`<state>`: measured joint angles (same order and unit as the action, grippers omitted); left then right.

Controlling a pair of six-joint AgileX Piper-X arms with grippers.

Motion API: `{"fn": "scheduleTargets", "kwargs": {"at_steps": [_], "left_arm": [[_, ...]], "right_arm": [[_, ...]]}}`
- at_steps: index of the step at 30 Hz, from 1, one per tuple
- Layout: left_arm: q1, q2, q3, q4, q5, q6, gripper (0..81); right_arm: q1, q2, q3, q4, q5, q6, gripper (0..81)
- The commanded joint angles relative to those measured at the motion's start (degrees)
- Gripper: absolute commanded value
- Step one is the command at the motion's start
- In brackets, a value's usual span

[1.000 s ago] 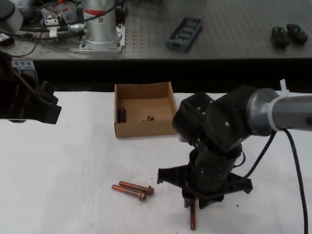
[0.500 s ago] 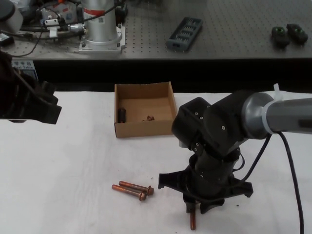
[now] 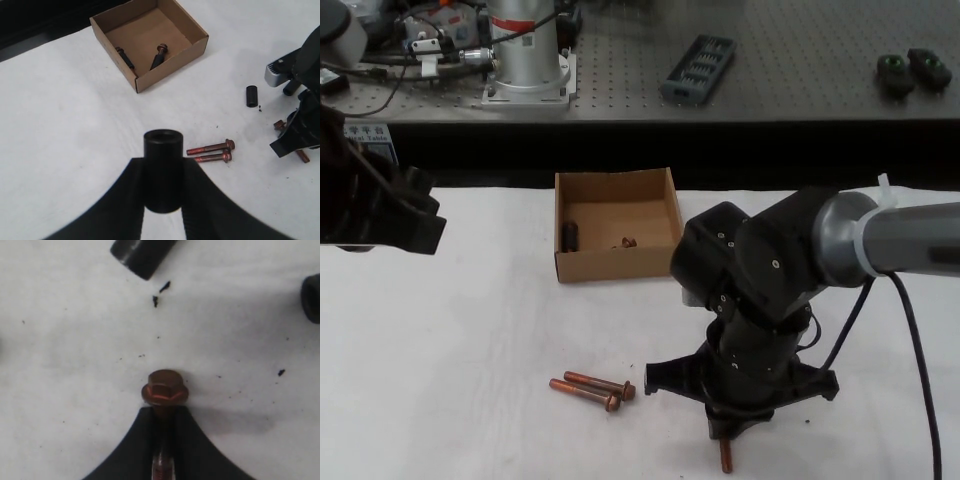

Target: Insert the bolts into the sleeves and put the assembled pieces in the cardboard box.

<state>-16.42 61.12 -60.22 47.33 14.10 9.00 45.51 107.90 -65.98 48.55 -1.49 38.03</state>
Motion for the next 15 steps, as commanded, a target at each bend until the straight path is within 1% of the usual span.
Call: {"fn": "scheduleTargets", "kwargs": {"at_steps": [1,3,5,7,11,13,15], "left_arm": [[0.02,-0.55,-0.17,-1.26,2.77,0.38,0.6],[0.02,-0.55,0.27,-2.94,5.31,-0.62,0.6],[-0.08,-0.55,2.22,-7.45,7.32,-3.04,0.6],[-0.08,-0.55,5.7,-13.76,8.85,-5.39,0.6],[-0.41,-0.55,13.23,-24.71,13.98,-10.74,0.6],[-1.85,-0.55,17.63,-30.63,14.82,-12.0,0.6],[-4.29,-0.55,21.83,-36.9,14.81,-12.31,0.6]], "right_arm": [[0.3,-1.58,-0.09,-0.3,0.28,-6.34,6.1],[0.06,-3.72,-0.09,-0.3,2.5,-9.84,6.1],[-0.77,-6.81,-0.09,-0.9,2.66,-12.22,6.1],[-1.95,-10.83,1.03,-4.36,2.28,-13.23,6.1],[-5.37,-19.9,6.69,-14.92,-2.31,-13.22,6.1],[-7.04,-24.95,10.28,-19.3,-5.69,-14.21,6.1],[-8.19,-29.31,13.58,-23.37,-9.35,-15.26,6.1]]}}
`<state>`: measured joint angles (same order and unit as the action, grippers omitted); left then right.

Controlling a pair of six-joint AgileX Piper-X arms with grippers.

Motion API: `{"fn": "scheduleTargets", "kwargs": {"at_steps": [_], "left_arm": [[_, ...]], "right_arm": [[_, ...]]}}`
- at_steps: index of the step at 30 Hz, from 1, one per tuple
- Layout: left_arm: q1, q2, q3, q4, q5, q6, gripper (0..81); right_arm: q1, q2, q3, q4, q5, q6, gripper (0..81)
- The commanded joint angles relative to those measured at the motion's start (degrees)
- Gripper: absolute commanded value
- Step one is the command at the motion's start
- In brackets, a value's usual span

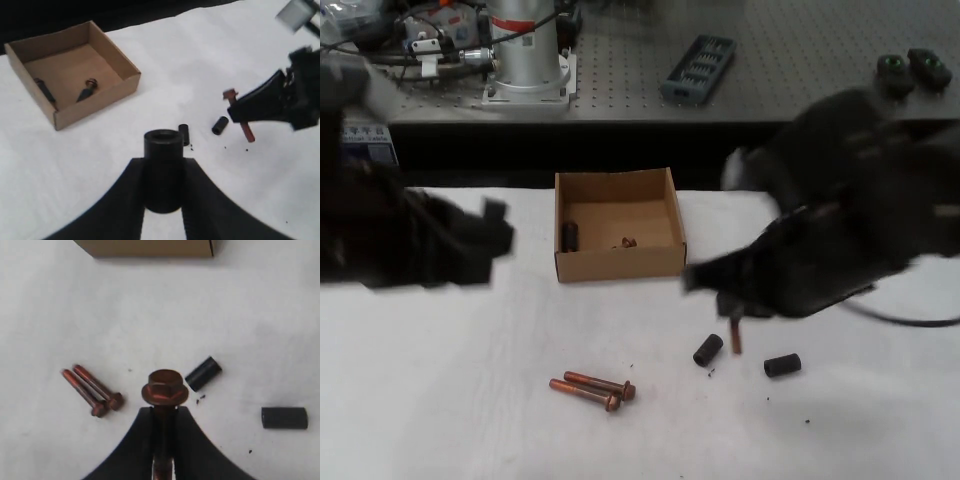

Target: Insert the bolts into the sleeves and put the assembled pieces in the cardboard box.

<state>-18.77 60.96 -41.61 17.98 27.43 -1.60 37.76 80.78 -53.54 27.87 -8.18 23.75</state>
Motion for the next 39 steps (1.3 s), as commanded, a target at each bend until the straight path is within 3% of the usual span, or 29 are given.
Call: {"fn": "scheduleTargets", "kwargs": {"at_steps": [1,8,11,23,29,39], "left_arm": [[-3.46,-0.4,5.13,-10.82,1.48,-2.34,0.6],[-14.93,4.87,11.04,-26.8,0.04,-7.99,0.6],[-17.49,8.56,11.04,-30.82,-0.06,-11.64,0.6],[-20.46,14.71,11.04,-34.82,3.75,-18.2,0.6],[-21.75,14.71,11.04,-36.1,9.57,-18.2,0.6],[-23.53,14.71,11.04,-36.09,13.37,-19.33,0.6]], "right_arm": [[-0.98,-4.37,2.86,-4.74,-4.53,-1.94,6.1],[-4.08,-15.27,11.61,-15.85,-17.87,-1.91,6.1],[-5.38,-17.85,13.42,-16.33,-21.75,-2.1,6.1],[-8.28,-21.64,19.83,-19.97,-35.45,-2.4,6.1],[-8.28,-21.64,20.81,-22.29,-35.71,-1.68,6.1],[-8.28,-21.64,20.81,-22.29,-35.71,-1.68,6.1]]}}
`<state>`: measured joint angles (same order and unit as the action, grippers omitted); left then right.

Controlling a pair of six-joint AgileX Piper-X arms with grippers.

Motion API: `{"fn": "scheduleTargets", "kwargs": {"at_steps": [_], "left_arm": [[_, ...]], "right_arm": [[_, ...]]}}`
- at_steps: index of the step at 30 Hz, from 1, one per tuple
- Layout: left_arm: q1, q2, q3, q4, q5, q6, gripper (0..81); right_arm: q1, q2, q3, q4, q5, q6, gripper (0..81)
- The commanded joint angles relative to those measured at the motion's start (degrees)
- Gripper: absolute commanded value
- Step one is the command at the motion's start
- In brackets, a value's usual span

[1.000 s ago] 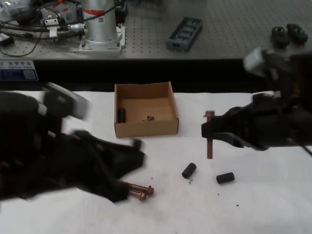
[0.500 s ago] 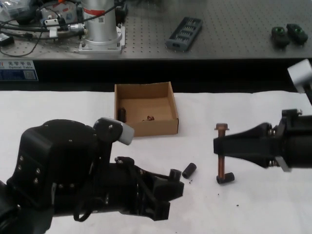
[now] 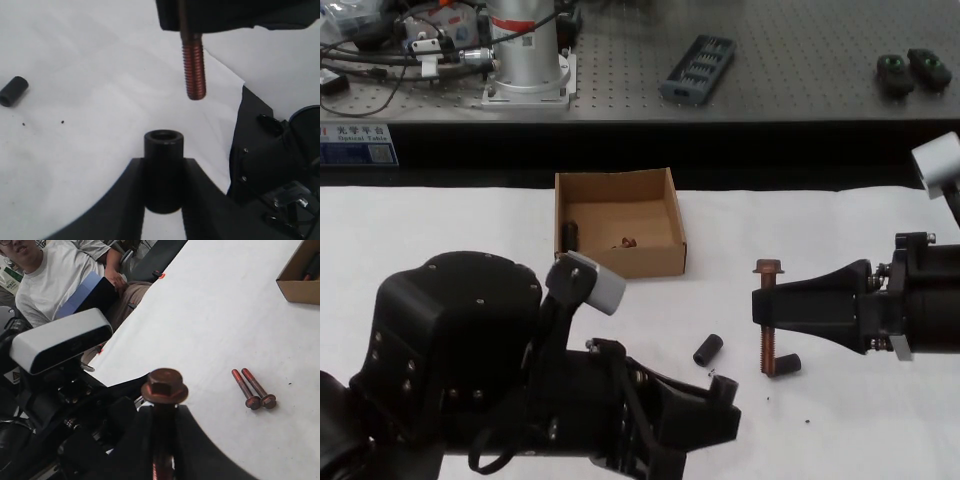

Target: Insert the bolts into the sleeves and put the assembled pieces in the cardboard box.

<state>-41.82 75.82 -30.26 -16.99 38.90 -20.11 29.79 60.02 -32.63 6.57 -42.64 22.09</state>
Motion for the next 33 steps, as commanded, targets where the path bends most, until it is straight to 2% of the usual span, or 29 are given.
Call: {"fn": "scheduleTargets", "kwargs": {"at_steps": [1,14,25,29,33], "left_arm": [[-0.72,-0.15,-0.31,-1.11,2.53,-0.92,0.6],[-1.31,-0.15,-0.31,-8.21,4.21,-4.04,0.6],[-1.31,2.25,-0.31,-8.36,5.66,-5.53,0.6],[-1.31,3.47,-0.31,-8.36,8.31,-6.43,0.6],[-1.31,3.46,-0.31,-9.01,6.69,-6.6,0.6]], "right_arm": [[-0.3,-0.87,-0.1,-0.99,-1.25,-0.02,6.1],[-0.3,-0.87,-0.1,-0.99,-3.25,-0.26,6.1],[-0.3,-0.87,-0.1,-0.99,-4.03,-0.26,6.1],[-0.3,-0.87,-0.1,-0.99,-4.87,0.15,6.1],[-0.3,-0.87,-0.1,-0.99,-4.87,0.15,6.1]]}}
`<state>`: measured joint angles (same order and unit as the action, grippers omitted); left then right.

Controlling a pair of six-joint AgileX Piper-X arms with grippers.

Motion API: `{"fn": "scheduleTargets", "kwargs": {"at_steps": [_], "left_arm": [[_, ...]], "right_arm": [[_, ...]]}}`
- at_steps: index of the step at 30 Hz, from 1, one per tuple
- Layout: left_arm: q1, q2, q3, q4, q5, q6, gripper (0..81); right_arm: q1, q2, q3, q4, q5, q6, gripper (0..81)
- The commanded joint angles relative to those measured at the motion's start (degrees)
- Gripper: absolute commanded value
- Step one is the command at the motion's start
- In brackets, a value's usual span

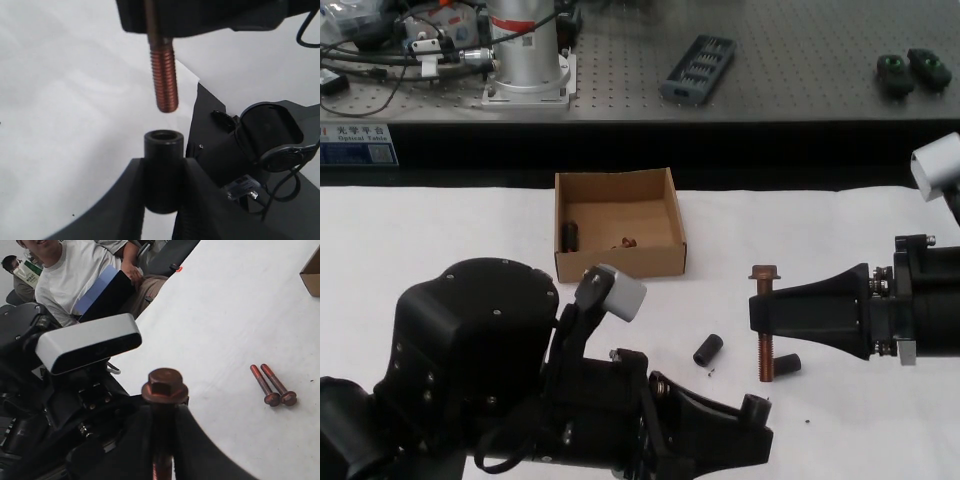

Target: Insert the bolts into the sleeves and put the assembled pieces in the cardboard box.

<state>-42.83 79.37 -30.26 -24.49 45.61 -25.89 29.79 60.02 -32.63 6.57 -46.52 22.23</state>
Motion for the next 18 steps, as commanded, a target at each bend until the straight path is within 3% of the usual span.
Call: {"fn": "scheduleTargets", "kwargs": {"at_steps": [1,14,18], "left_arm": [[-0.3,-0.08,-0.31,-1.93,-0.43,-1.08,0.6],[-0.3,-0.08,-0.31,-5.69,-1.68,-2.56,0.6],[-0.3,-0.08,-0.31,-7.31,-5.22,-5.27,0.6]], "right_arm": [[-0.3,-0.87,-0.1,-0.99,-0.99,0.01,6.1],[-0.3,-0.87,-0.1,-0.99,-0.99,0.01,6.1],[-0.3,-0.87,-0.1,-0.86,-0.96,0.01,6.1]]}}
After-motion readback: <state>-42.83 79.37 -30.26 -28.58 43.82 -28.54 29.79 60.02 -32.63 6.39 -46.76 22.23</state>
